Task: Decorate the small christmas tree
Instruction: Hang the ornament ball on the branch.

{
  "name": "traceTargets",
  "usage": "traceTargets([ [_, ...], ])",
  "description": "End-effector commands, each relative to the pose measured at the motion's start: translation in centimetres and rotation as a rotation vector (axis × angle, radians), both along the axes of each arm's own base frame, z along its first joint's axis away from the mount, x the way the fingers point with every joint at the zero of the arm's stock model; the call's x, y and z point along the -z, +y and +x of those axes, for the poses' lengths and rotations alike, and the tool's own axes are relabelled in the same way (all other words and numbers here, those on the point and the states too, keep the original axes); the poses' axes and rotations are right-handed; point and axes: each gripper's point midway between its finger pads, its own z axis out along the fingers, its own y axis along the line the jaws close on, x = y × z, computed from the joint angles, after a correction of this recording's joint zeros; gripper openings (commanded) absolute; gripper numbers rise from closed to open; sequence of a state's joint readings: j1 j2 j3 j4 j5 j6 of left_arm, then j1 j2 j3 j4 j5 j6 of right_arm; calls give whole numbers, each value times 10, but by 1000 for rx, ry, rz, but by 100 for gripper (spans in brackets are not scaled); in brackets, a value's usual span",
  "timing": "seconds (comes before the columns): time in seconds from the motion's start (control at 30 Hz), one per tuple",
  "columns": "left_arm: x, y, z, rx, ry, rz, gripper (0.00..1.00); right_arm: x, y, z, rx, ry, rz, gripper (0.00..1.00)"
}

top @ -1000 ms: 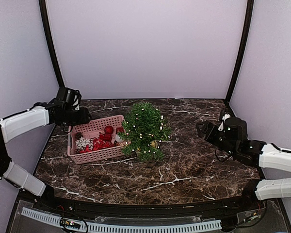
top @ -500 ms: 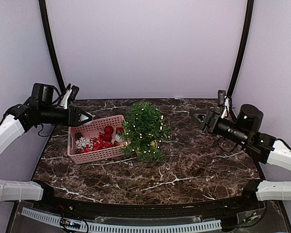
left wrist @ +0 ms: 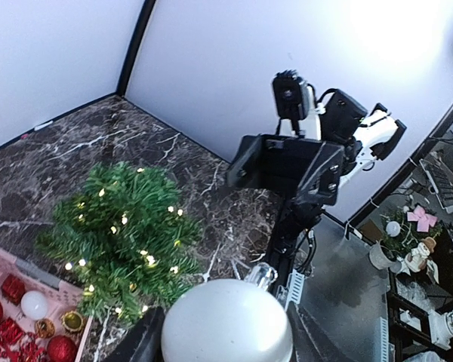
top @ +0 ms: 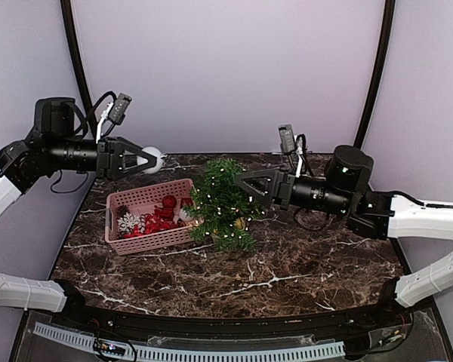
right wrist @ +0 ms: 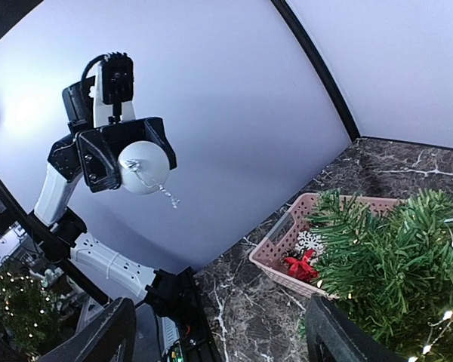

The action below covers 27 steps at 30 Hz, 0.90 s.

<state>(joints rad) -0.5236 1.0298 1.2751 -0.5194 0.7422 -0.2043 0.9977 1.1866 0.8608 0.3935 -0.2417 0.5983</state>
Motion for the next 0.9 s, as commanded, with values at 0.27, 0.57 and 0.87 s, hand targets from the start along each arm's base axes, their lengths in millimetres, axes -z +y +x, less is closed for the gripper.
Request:
traceTargets([
  [0.27,-39,-86,-19,281,-120,-81,48,-51,21,-32,-171,-84,289,81],
  [0.57,-39,-93,-17,289,-127,-97,48,-51,21,-38,-178,-100,287,58],
  [0.87,-38,-94,-18,297,-126,-101,47,-52,13,-33,-135,-91,338,29],
])
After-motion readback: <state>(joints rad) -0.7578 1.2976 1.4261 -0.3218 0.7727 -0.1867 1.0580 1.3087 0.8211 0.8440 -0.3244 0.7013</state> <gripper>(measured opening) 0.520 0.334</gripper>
